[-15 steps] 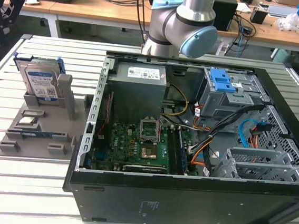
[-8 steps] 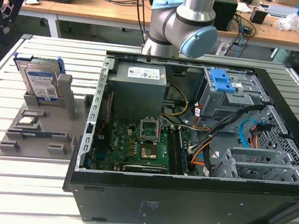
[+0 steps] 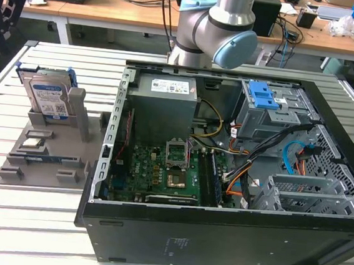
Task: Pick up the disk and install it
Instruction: 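Pick up the disk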
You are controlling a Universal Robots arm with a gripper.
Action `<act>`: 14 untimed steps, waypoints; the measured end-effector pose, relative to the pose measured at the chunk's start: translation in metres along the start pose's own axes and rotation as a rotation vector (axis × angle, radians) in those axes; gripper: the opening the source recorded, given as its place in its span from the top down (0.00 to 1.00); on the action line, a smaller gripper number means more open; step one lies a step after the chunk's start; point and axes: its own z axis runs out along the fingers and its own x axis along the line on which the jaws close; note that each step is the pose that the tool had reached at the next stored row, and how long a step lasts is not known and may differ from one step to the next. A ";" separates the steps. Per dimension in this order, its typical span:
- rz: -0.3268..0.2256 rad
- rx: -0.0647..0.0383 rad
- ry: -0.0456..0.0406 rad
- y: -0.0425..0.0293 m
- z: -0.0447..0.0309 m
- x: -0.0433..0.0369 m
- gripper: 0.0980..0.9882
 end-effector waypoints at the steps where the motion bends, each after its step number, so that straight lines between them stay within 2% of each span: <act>1: -0.010 0.000 0.0004 0.0000 0.0000 0.0000 0.99; 14: -0.158 -0.004 0.0068 0.0000 0.0000 0.0000 0.99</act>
